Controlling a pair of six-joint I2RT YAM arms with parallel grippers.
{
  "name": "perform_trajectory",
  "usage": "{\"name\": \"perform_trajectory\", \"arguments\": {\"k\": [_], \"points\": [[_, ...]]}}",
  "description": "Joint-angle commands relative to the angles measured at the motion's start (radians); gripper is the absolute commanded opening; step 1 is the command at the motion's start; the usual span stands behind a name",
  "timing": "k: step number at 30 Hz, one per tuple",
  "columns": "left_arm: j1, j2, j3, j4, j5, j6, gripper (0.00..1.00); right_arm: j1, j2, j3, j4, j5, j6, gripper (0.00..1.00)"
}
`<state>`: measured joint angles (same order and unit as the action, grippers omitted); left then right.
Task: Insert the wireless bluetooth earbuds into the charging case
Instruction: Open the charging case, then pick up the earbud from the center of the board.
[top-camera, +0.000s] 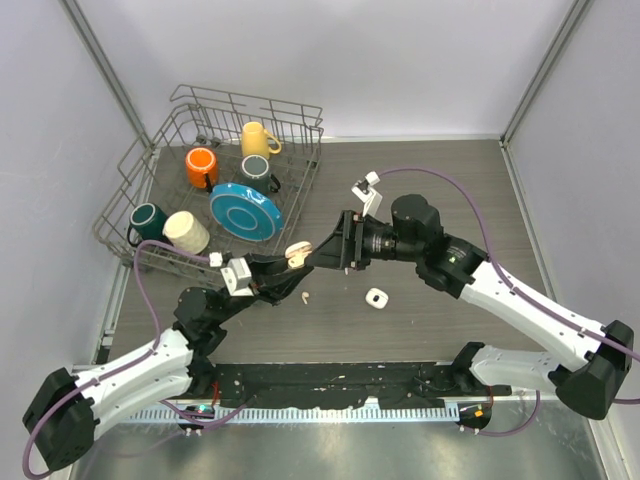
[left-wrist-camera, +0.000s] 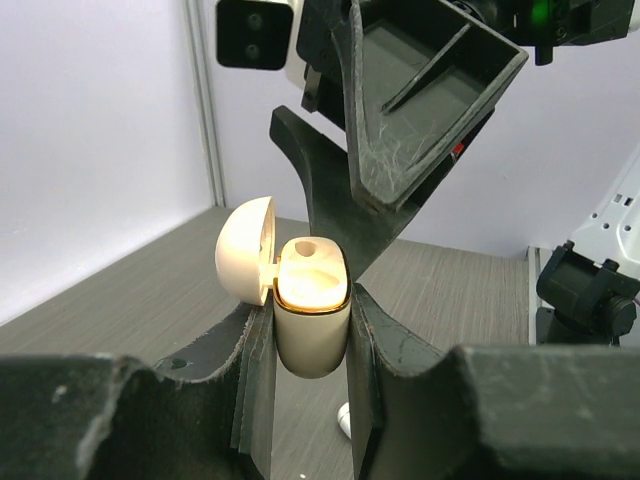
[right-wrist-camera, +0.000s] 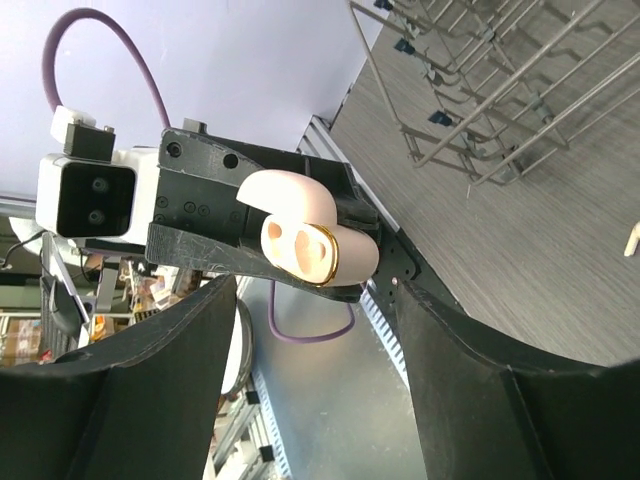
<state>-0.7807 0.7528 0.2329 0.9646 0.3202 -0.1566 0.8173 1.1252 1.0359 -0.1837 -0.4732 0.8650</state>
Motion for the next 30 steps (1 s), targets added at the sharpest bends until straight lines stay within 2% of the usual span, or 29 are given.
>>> {"name": "perform_trajectory", "arguments": {"k": [1,9,13,17,23,30], "points": [[0.000,-0.032,0.013,0.002,-0.027,0.009,0.00,0.003,-0.053,0.059,-0.020,0.051,-0.073,0.70],[0.001,-0.096,0.014,-0.052,-0.035,0.017,0.00,-0.012,-0.151,0.072,-0.198,0.336,-0.135,0.71],[0.001,-0.122,0.026,-0.085,-0.026,0.017,0.00,-0.038,-0.125,0.084,-0.345,0.576,-0.116,0.72],[0.001,-0.159,0.039,-0.133,-0.006,0.006,0.00,-0.101,-0.065,0.090,-0.427,0.578,-0.139,0.73],[0.000,-0.227,0.045,-0.199,-0.009,0.006,0.00,-0.112,0.002,0.082,-0.453,0.627,-0.205,0.73],[0.000,-0.242,0.068,-0.247,-0.001,0.009,0.00,-0.112,0.125,0.101,-0.563,0.763,-0.294,0.77]]}}
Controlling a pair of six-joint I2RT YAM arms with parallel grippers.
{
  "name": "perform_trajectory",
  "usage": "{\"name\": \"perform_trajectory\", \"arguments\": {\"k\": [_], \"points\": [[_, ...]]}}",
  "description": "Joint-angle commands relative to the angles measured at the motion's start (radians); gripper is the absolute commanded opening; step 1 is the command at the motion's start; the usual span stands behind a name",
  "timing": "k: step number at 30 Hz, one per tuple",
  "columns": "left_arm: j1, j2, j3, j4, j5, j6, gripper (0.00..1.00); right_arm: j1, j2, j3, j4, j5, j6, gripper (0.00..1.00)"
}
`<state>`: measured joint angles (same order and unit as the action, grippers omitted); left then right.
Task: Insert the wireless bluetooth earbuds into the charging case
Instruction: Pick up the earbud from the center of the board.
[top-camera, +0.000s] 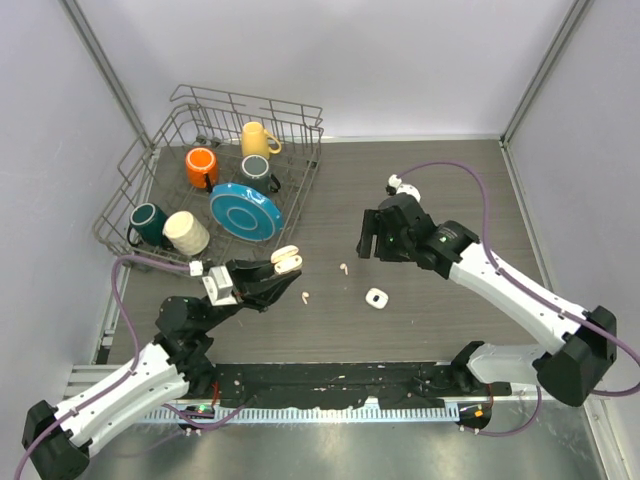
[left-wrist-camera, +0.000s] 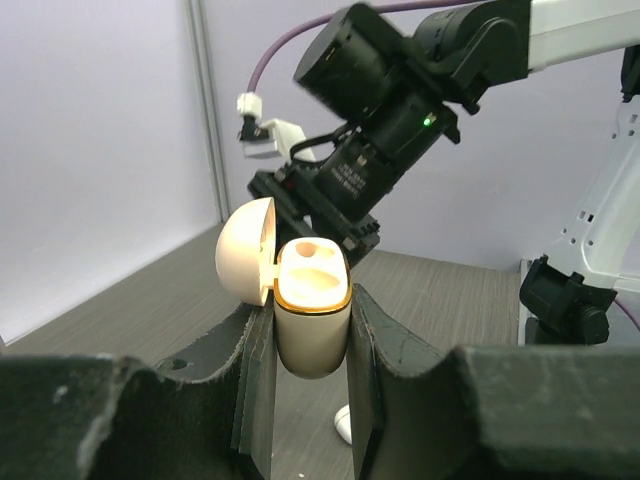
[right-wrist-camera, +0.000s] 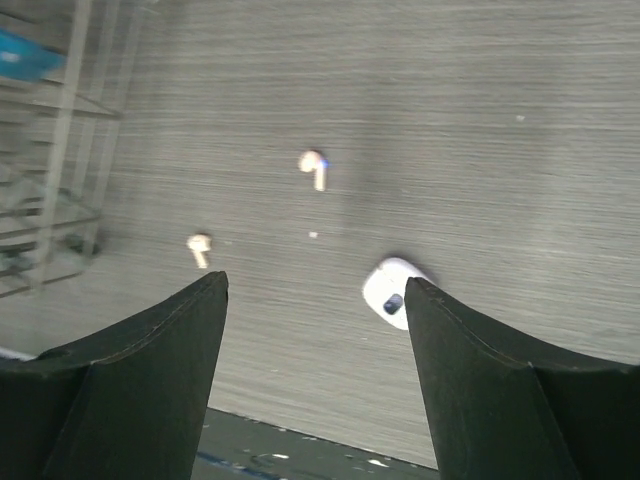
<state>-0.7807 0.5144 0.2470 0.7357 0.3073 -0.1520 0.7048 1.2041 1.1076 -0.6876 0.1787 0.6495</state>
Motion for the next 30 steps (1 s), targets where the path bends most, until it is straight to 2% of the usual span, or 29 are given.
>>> {"name": "perform_trajectory", "arguments": {"k": [1,10,13,16,23,24,25,30], "points": [[0.000,-0.002,0.055,-0.022,0.024,0.000,0.00,0.001,0.052,0.021,-0.050,0.119,-0.120,0.77],[0.001,-0.033,0.055,-0.038,0.021,-0.023,0.00,-0.001,0.075,-0.028,0.105,0.194,-0.165,0.78],[0.001,-0.040,0.057,-0.050,0.016,-0.017,0.00,0.001,0.127,0.003,0.085,0.166,-0.157,0.78],[0.001,-0.042,0.061,-0.056,0.019,-0.017,0.00,0.001,0.170,0.043,0.030,0.214,-0.076,0.78],[0.000,-0.054,0.060,-0.053,0.023,-0.020,0.00,-0.001,0.224,0.031,0.031,0.140,-0.088,0.78],[0.001,-0.057,0.061,-0.055,0.023,-0.020,0.00,0.001,0.232,0.026,0.031,0.130,-0.088,0.81],[0.000,-0.059,0.061,-0.056,0.023,-0.023,0.00,-0.001,0.238,0.026,0.034,0.125,-0.091,0.89],[0.000,-0.088,0.057,-0.071,0.029,-0.024,0.00,0.001,0.264,0.023,0.051,0.082,-0.097,0.89]]}}
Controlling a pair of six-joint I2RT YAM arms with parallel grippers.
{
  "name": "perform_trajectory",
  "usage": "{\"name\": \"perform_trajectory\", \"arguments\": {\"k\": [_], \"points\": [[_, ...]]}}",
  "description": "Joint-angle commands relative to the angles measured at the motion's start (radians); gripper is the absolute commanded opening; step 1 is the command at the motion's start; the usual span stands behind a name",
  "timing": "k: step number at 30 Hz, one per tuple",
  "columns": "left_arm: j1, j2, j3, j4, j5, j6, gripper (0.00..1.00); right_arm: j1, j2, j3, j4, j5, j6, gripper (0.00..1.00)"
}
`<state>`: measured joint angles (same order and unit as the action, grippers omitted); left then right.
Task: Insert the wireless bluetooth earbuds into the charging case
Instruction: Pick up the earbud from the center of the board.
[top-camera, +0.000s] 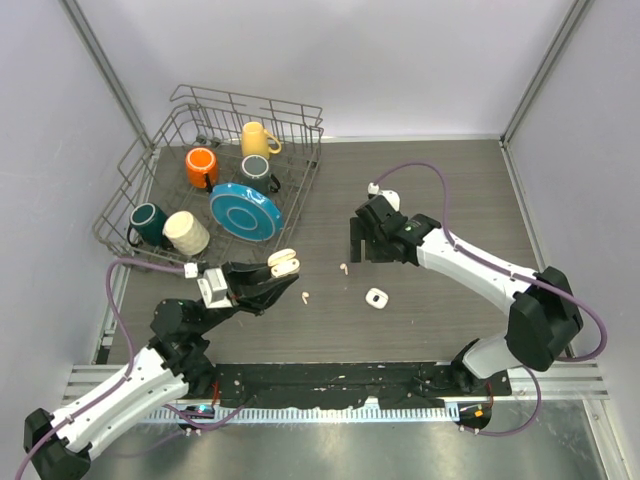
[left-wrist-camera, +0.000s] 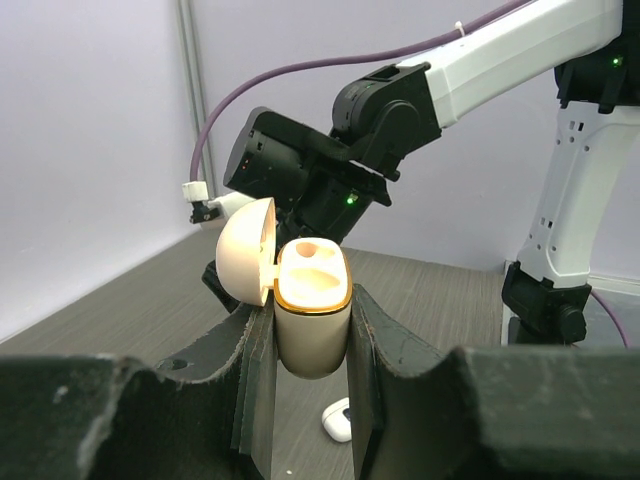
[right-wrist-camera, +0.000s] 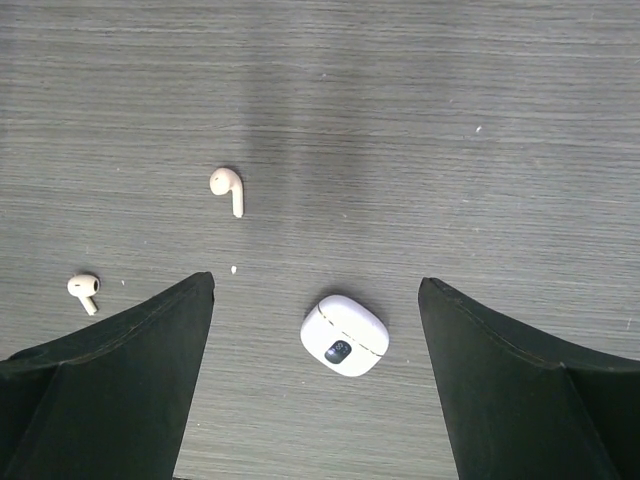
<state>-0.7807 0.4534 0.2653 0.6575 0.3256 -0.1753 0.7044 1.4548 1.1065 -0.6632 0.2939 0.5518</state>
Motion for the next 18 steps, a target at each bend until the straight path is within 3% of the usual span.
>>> {"name": "perform_trajectory", "arguments": {"k": [1,6,11,18], "points": [[0.001,-0.033,0.034,0.005,0.010,-0.003,0.00,0.001,0.016,0.023,0.034,-0.041,0.000,0.88],[0.001,-0.074,0.014,0.002,0.001,0.003,0.00,0.001,0.035,0.039,0.031,-0.044,0.000,0.79],[0.000,-0.085,0.006,-0.002,0.000,0.011,0.00,0.001,0.044,0.024,0.050,-0.062,0.008,0.61],[0.001,-0.084,0.005,-0.001,0.003,0.013,0.00,0.006,0.105,0.024,0.105,-0.120,0.013,0.57]]}}
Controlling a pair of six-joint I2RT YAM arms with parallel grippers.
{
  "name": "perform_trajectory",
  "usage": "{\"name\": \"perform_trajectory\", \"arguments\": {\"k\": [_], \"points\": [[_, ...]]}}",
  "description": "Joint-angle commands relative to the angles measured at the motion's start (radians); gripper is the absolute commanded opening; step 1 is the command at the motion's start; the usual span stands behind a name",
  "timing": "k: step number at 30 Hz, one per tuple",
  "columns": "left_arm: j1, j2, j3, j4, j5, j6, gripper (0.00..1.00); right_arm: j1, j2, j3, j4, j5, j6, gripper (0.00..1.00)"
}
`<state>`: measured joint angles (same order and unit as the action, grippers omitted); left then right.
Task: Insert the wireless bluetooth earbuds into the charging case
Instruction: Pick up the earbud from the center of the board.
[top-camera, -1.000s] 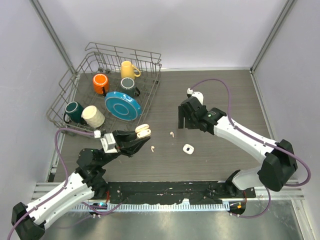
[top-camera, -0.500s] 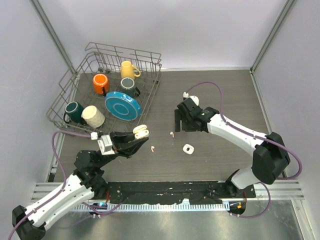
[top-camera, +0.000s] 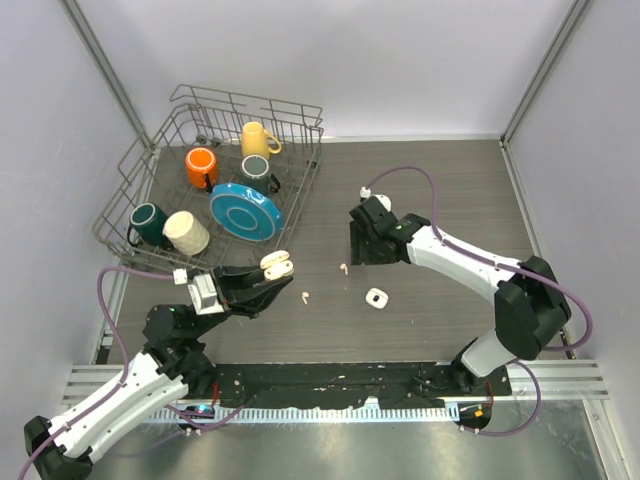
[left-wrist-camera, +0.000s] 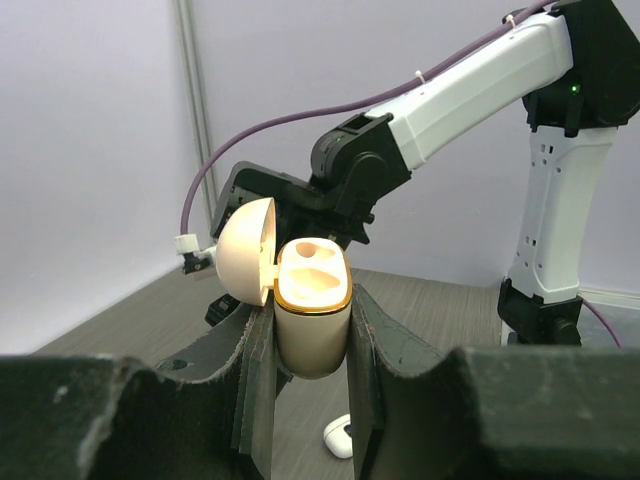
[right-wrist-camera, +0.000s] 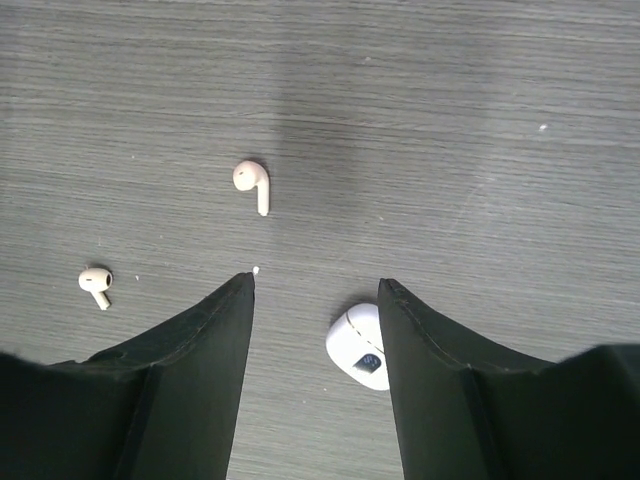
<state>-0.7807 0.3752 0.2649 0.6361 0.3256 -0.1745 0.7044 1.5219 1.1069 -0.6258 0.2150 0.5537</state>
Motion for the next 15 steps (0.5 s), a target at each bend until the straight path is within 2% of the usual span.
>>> {"name": "perform_trajectory", "arguments": {"k": [1,6,15], "points": [[0.001,-0.004,0.002,0.020,0.001,0.012,0.00,0.009,0.046,0.024,0.077,-0.051,0.011,0.57],[0.000,-0.025,-0.004,0.013,-0.011,0.017,0.00,0.020,0.124,0.047,0.130,-0.078,-0.017,0.54],[0.000,-0.053,-0.009,-0.013,-0.014,0.023,0.00,0.024,0.222,0.091,0.189,-0.115,-0.182,0.51]]}}
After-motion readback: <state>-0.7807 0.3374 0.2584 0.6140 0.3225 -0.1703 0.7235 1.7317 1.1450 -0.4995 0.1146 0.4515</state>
